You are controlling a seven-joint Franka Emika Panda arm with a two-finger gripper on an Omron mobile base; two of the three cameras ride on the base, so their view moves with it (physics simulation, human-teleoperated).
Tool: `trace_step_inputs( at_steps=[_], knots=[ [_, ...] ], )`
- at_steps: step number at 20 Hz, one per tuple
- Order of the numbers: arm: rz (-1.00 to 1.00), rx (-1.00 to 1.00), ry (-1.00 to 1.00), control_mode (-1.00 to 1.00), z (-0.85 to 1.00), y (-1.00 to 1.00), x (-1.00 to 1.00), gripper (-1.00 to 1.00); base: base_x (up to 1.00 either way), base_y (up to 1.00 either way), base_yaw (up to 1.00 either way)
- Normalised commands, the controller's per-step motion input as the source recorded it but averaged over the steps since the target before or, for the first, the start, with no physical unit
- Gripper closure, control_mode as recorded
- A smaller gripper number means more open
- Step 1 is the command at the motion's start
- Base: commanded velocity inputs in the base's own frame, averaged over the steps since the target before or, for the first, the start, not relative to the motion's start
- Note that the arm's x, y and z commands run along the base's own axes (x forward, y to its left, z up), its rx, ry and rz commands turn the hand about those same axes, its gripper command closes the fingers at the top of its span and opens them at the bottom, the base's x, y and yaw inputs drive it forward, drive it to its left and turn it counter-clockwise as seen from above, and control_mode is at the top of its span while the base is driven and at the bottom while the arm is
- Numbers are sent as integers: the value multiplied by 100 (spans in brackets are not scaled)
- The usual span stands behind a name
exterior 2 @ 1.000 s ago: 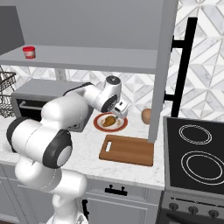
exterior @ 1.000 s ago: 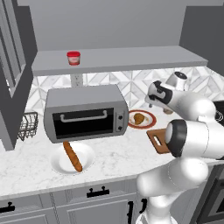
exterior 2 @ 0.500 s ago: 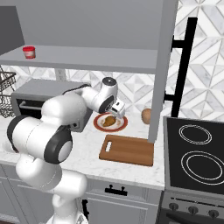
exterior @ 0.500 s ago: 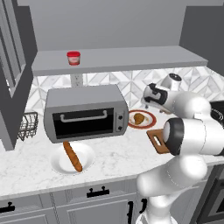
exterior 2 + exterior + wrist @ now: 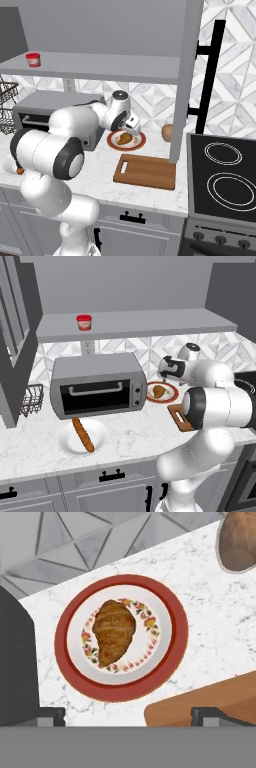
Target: From the different types of pastries on the counter, select a croissant and place it on the cutting board. Then retrieve a jar of jam from the cabinet and place it alongside the croissant on the cutting board.
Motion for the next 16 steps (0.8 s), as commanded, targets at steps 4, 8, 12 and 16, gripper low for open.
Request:
trace_step_inputs(
  at_steps=[4,8,12,16],
  knots=[
    [0,0,0,-100,-8,6,16,-100,0,0,0],
    [0,0,0,-100,-15,0,21,-100,0,0,0],
    [0,0,0,-100,-6,0,15,-100,0,0,0],
    [2,0,0,-100,-19,0,15,-100,0,0,0]
  ],
)
